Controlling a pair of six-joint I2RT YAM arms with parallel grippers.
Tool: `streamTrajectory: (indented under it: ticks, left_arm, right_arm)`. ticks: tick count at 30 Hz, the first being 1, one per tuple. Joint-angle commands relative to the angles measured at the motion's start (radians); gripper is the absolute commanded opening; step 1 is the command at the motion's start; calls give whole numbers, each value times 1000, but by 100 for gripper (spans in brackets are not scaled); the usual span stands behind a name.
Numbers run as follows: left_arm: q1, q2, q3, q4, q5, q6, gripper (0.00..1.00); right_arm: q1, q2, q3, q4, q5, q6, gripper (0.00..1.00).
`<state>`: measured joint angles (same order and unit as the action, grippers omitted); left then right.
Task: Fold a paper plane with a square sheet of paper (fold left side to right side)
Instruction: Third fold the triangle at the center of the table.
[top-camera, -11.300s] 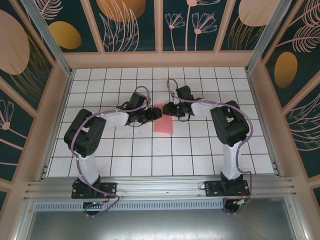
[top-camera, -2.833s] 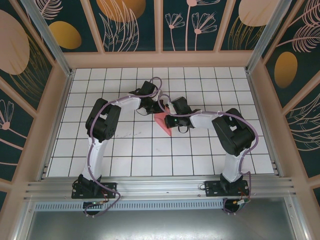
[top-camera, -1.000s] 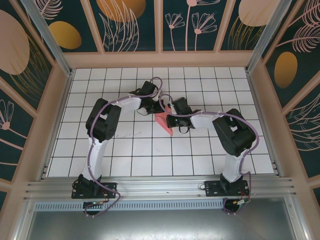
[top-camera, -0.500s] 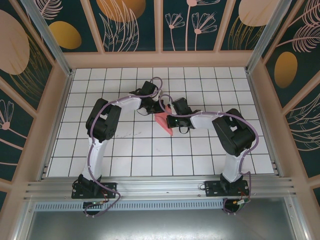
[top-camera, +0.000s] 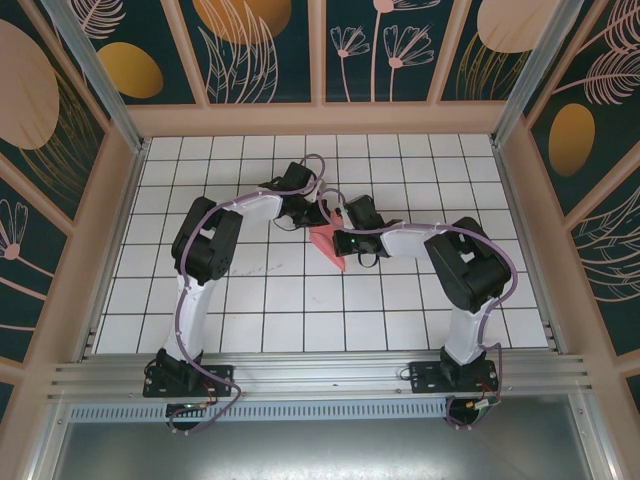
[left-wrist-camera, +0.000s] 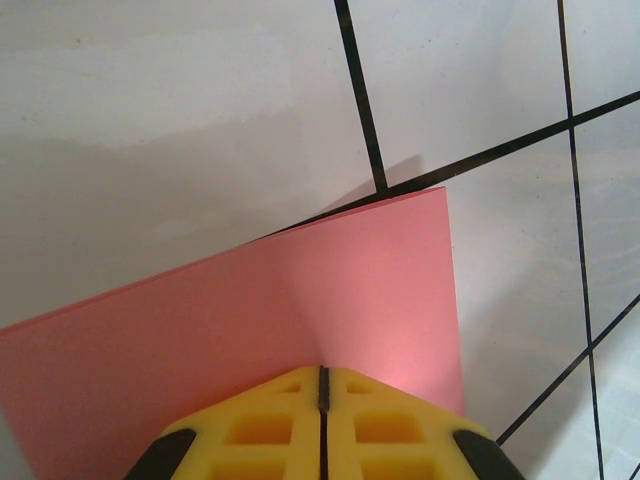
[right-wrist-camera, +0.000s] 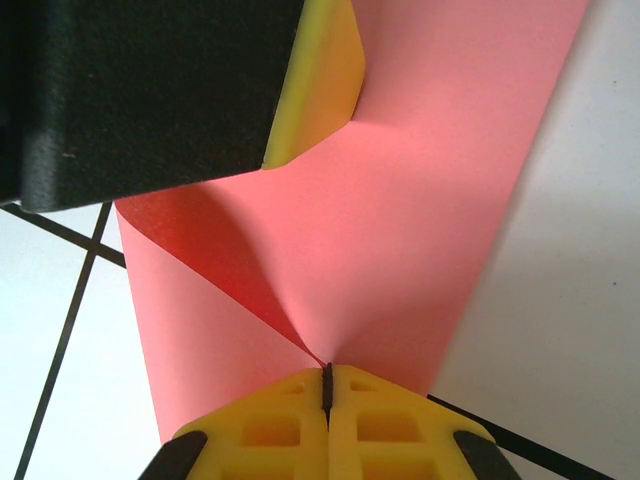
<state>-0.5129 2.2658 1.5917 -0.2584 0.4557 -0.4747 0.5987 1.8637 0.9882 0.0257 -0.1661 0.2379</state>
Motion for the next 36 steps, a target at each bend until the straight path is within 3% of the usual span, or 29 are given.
streamTrajectory:
  ticks: [1,36]
  left_arm:
    - [-10,43,2,-51,-48,12,10]
    - [-13,46,-1,-49,-42,10,10]
  right_arm:
    - [-5,-4,17,6,-19,-8,0]
    - [1,6,31,10,-9,-9,0]
